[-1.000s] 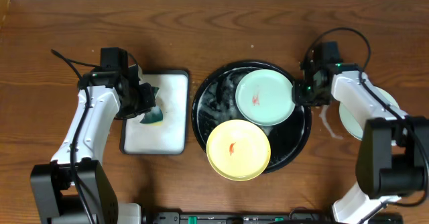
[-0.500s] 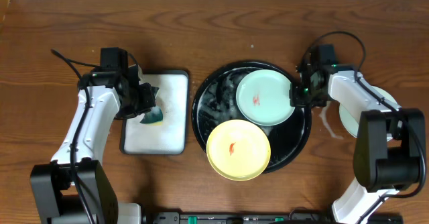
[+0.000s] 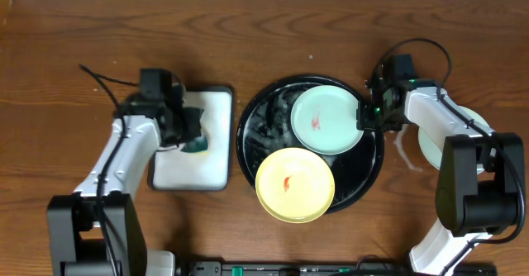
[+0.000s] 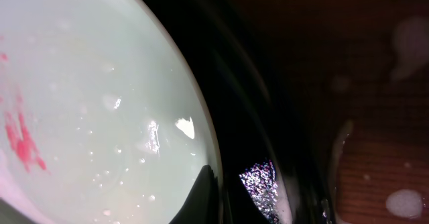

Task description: Clean dirty plates on tray and stack at the side

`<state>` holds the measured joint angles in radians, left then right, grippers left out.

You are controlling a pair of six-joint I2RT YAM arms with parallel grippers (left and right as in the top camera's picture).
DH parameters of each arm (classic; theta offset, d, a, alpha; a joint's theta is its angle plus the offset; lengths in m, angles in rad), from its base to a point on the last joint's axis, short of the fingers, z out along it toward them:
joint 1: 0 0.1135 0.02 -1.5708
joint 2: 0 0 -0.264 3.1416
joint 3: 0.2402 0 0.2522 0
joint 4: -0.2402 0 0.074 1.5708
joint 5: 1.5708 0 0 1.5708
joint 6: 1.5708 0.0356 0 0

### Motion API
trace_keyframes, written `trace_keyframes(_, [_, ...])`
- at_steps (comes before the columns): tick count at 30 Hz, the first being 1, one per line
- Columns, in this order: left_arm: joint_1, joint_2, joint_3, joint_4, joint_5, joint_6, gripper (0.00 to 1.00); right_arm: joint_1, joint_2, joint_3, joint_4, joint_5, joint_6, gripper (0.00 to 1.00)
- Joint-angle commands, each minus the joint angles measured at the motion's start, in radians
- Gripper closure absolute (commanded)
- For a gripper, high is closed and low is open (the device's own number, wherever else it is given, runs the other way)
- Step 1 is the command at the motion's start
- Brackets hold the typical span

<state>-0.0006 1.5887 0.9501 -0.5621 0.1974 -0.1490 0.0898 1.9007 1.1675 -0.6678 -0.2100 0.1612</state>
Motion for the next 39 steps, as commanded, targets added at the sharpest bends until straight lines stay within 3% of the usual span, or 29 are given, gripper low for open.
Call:
trace_keyframes(1, [-0.017,0.021,-0.056,0.037,-0.102,0.017,0.92,0.003,0.020,-0.004,-0.006,0.018,0.003,0.99])
trace_keyframes(11, [-0.017,0.030,-0.029,0.025,-0.082,-0.028,0.92,0.003,0.020,-0.004,-0.008,0.018,0.003,0.99])
trace_keyframes(20, [-0.018,-0.002,0.294,-0.226,-0.064,-0.028,0.92,0.003,0.020,-0.004,-0.005,-0.008,0.003,0.99])
trace_keyframes(23, [-0.029,-0.002,0.360,-0.249,0.028,-0.035,0.92,0.003,0.020,-0.004,-0.005,-0.008,0.002,0.99])
trace_keyframes(28, [-0.113,0.005,0.365,-0.149,0.216,-0.189,0.92,0.003,0.020,-0.004,-0.004,-0.008,0.002,0.99])
trace_keyframes(39, [-0.529,0.187,0.364,0.189,0.127,-0.291,0.92,0.003,0.020,-0.004,-0.002,-0.008,0.003,0.99])
